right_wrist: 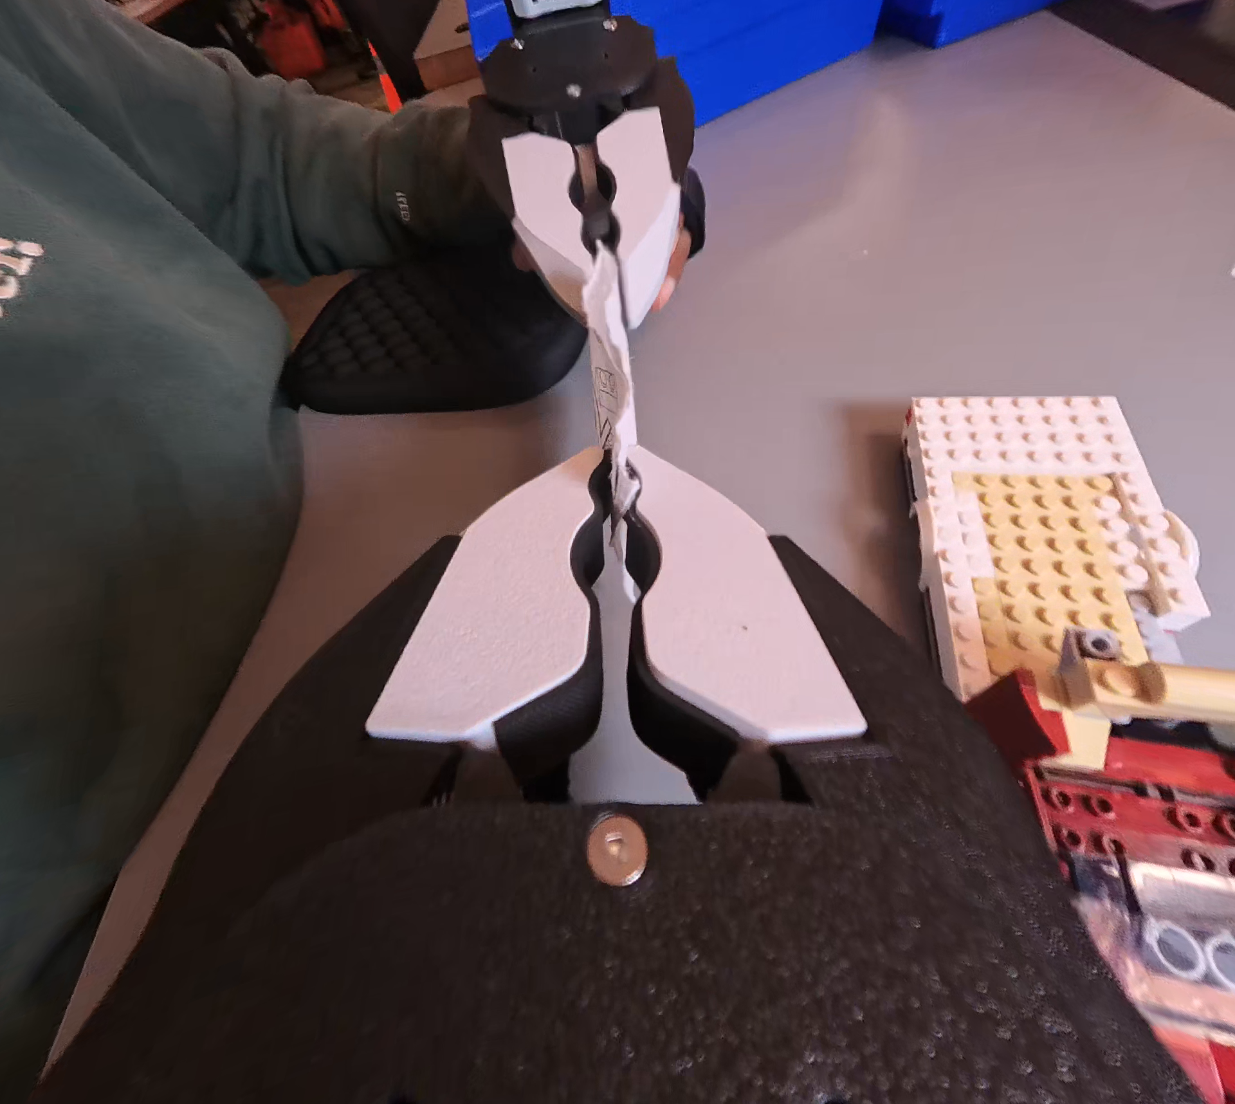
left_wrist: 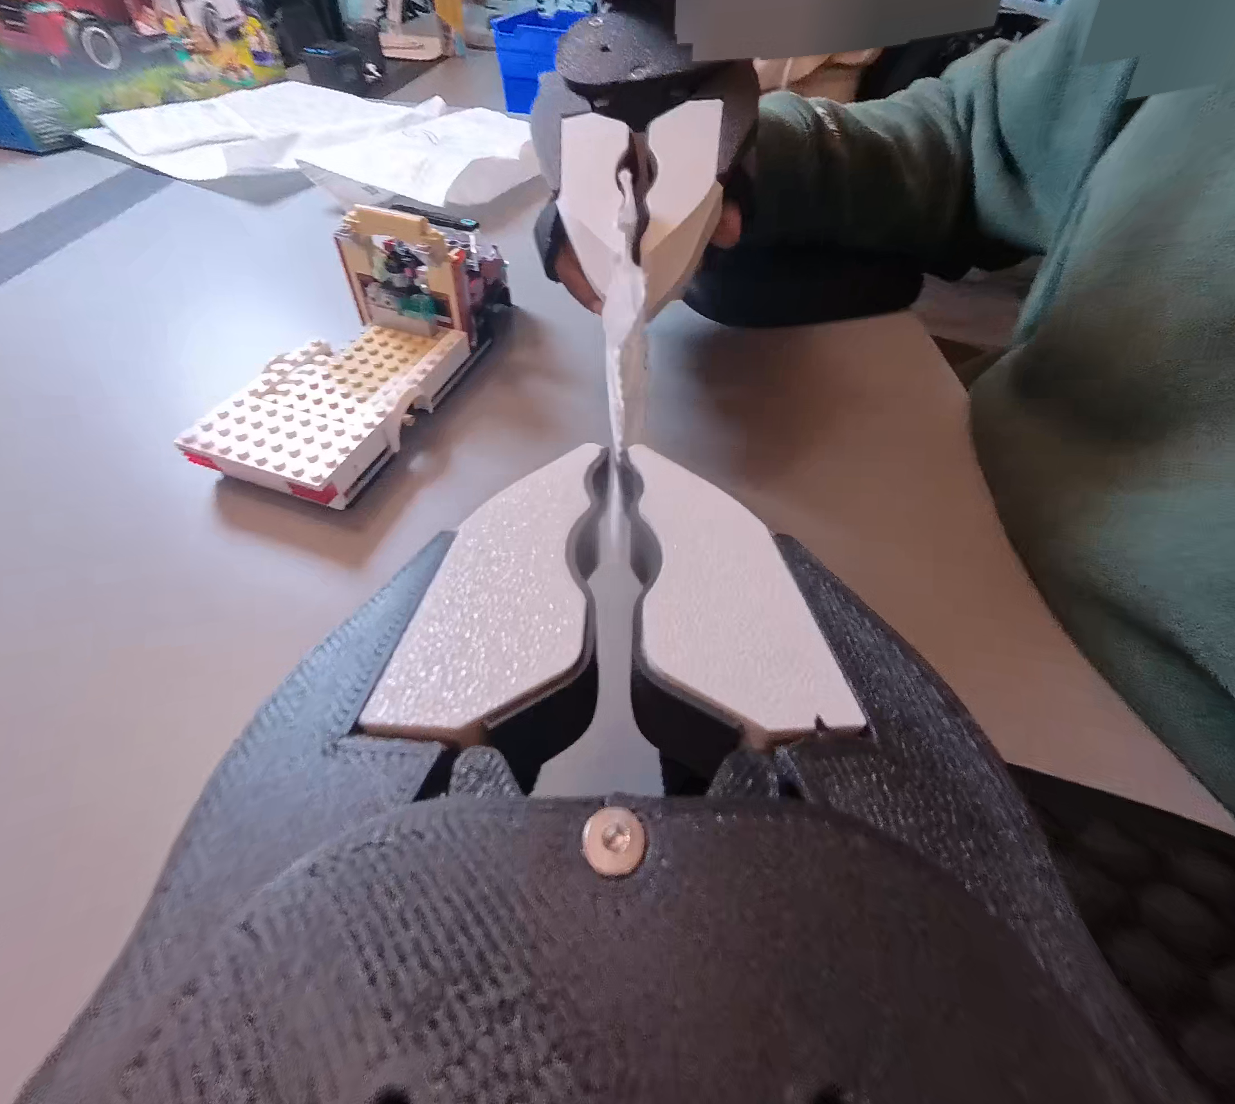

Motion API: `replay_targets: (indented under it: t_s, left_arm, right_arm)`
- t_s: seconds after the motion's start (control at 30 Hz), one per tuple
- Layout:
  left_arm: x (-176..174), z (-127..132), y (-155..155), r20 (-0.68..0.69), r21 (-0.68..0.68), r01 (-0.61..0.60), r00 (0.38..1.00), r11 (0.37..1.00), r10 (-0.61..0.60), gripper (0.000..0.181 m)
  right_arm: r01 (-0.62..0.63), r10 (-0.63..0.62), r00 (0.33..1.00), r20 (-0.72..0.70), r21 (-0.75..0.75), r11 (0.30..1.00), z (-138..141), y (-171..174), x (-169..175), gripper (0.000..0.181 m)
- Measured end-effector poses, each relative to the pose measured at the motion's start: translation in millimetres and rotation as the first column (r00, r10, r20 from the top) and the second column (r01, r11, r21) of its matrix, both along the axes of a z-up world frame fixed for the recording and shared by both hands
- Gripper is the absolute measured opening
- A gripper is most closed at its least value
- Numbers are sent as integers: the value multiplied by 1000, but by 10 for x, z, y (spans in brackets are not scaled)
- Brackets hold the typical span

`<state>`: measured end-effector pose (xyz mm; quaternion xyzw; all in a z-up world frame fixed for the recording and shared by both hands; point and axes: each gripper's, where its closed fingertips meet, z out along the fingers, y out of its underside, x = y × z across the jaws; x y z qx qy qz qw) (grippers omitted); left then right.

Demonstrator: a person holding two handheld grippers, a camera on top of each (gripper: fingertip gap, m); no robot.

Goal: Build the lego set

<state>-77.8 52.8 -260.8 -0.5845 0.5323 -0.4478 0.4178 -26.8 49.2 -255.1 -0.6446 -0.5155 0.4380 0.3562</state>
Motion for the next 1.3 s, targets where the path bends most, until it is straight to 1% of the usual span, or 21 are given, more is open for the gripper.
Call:
replay_targets:
  t_s: [0.07,0.1,0.17,0.2,0.23,0.37,0.5,0.6,0.63,0.67,0.77,0.8,0.87,0.9,0.93,1.0,1.03,1.1,1.17,1.23,1.3]
  left_arm:
    - [29,15,77,9,-50,-32,999,998,33,35]
    - [63,6,108,-4,-67,-42,999,997,42,39]
    - [147,-18,116,-34,-59,-31,999,998,29,32]
    - [184,-32,104,-48,-61,-15,999,998,12,22]
    - [209,-33,99,-54,-71,-3,999,997,-1,1]
    - [253,35,31,-21,-146,50,998,988,-54,1]
    - [230,32,5,2,-121,77,997,990,-77,0]
    - [187,7,32,13,-108,53,999,993,-52,0]
    - [177,-3,36,18,-112,45,999,993,-44,0]
    - [172,-6,33,25,-119,42,999,992,-39,0]
    - [161,-30,30,8,-138,43,999,990,-42,0]
    - [155,-46,26,0,-143,41,999,989,-41,3]
    - [156,-35,47,4,-123,11,1000,992,-11,25]
    - [164,-14,44,7,-117,3,1000,993,-2,29]
    - [181,10,20,8,-118,7,1000,993,-6,26]
    - [205,16,6,-15,-111,-10,1000,994,8,1]
    - [202,12,27,-30,-118,-33,999,992,30,0]
    - [203,66,-6,-8,-253,-11,1000,967,10,1]
    - [199,75,-2,15,-385,-1,1000,923,7,1]
    - [159,62,54,20,-480,-21,999,877,36,0]
    - [108,75,133,34,-565,-47,996,824,80,0]
  right_arm:
    - [37,-37,999,19,-8,999,-33,56,38,0]
    - [40,-40,999,14,-20,999,-32,58,39,0]
    - [35,-35,999,-16,-26,999,4,55,20,0]
    - [37,-38,999,-21,-18,999,11,66,20,0]
    - [46,-46,999,-17,-7,999,3,88,30,1]
    - [17,-17,1000,-23,-8,1000,12,82,101,0]
    - [-4,3,999,-39,-23,1000,29,47,89,0]
    - [30,-29,997,-68,18,999,67,84,88,7]
    - [35,-34,996,-86,16,999,95,83,80,6]
    - [34,-33,995,-92,14,999,108,75,73,0]
    - [47,-47,997,-59,-4,999,81,80,66,0]
    - [52,-53,997,-54,-32,998,69,85,65,0]
    - [60,-63,997,-39,-77,995,36,88,58,0]
    - [64,-67,997,-33,-97,993,22,87,46,0]
    - [62,-68,997,-37,-127,990,20,78,29,0]
    - [55,-69,995,-66,-197,979,50,58,-1,0]
    - [58,-76,994,-72,-218,974,53,67,-1,0]
    - [61,-92,991,-96,-279,958,62,95,7,0]
    - [78,-122,986,-114,-332,940,62,148,17,1]
    - [165,-193,976,-99,-235,958,62,284,84,14]
    - [233,-235,963,-134,-25,972,221,366,157,27]
